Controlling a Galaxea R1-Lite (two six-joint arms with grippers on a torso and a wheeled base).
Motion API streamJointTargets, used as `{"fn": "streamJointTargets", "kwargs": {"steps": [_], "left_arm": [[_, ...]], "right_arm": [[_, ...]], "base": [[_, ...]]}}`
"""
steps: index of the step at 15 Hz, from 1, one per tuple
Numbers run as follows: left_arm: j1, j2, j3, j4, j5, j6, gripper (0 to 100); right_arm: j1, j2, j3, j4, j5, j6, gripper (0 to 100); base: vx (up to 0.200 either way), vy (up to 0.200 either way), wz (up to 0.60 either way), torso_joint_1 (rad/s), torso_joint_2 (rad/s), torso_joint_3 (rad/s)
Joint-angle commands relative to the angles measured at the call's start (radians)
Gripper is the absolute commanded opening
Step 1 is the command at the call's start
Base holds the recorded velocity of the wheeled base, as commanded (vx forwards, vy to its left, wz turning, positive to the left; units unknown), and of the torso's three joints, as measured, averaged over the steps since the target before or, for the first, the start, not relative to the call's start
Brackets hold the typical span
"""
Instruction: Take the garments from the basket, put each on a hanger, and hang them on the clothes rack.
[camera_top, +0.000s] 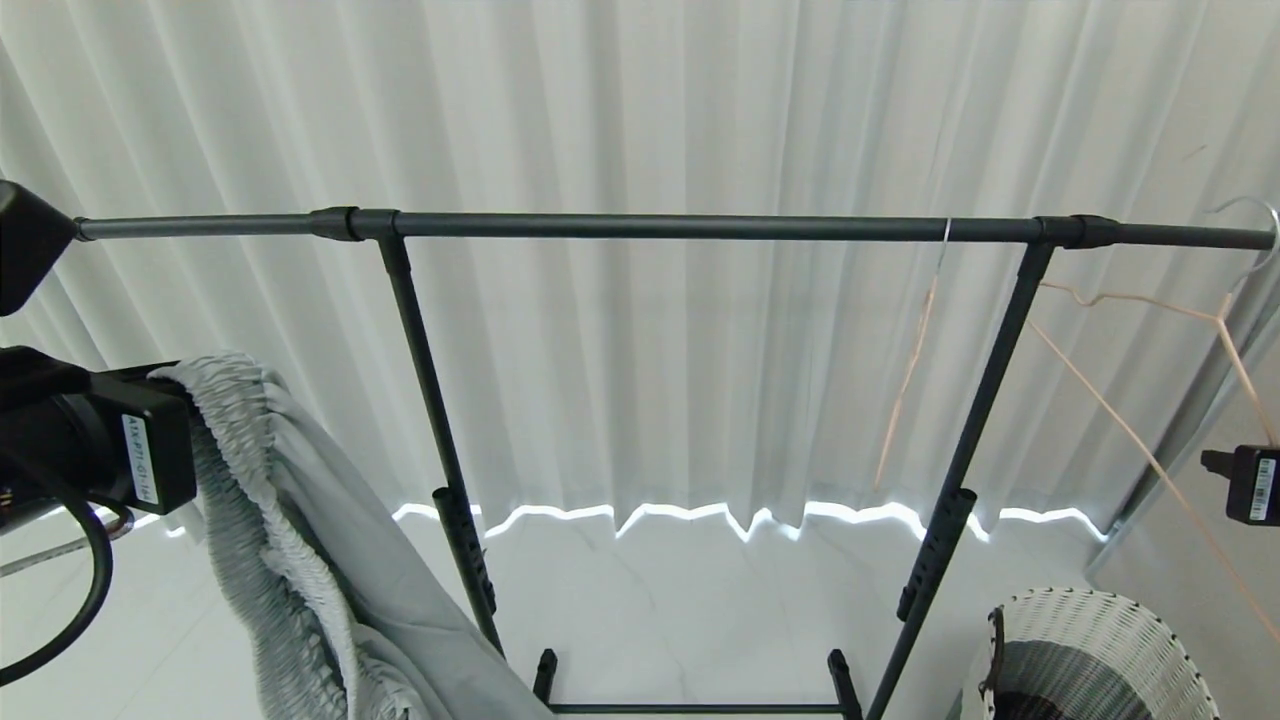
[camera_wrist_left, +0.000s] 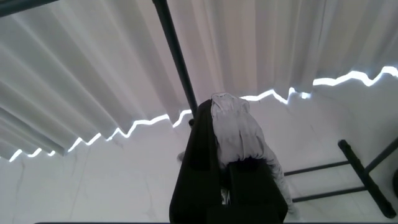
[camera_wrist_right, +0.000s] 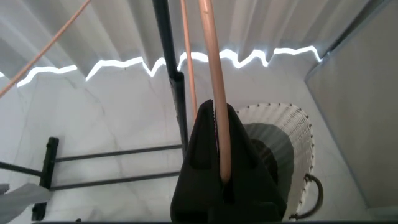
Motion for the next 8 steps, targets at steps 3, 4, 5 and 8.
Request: {"fn": "streamJointTargets", "kwargs": {"steps": [3, 4, 5, 8], "left_arm": [[0.0, 0.003, 0.003, 0.0, -0.001, -0.002, 0], [0.0, 0.004, 0.003, 0.0, -0.001, -0.002, 0], [0.0, 0.004, 0.003, 0.0, -0.001, 0.0, 0], [0.0, 0.018, 0.015, 0.0, -0.003, 0.001, 0]], "right_arm": [[0.004, 0.002, 0.002, -0.001, 0.001, -0.002, 0], [0.004, 0.002, 0.002, -0.001, 0.001, -0.002, 0], [0.004, 0.002, 0.002, -0.001, 0.001, -0.002, 0], [0.018, -0.012, 0.025, -0.001, 0.001, -0.002, 0]], "base": [[-0.133, 0.0, 0.0, 0.002, 0.0, 0.005], [0.0, 0.0, 0.0, 0.0, 0.0, 0.0], [0.0, 0.0, 0.0, 0.0, 0.0, 0.0], [0.0, 0.0, 0.0, 0.0, 0.0, 0.0]]}}
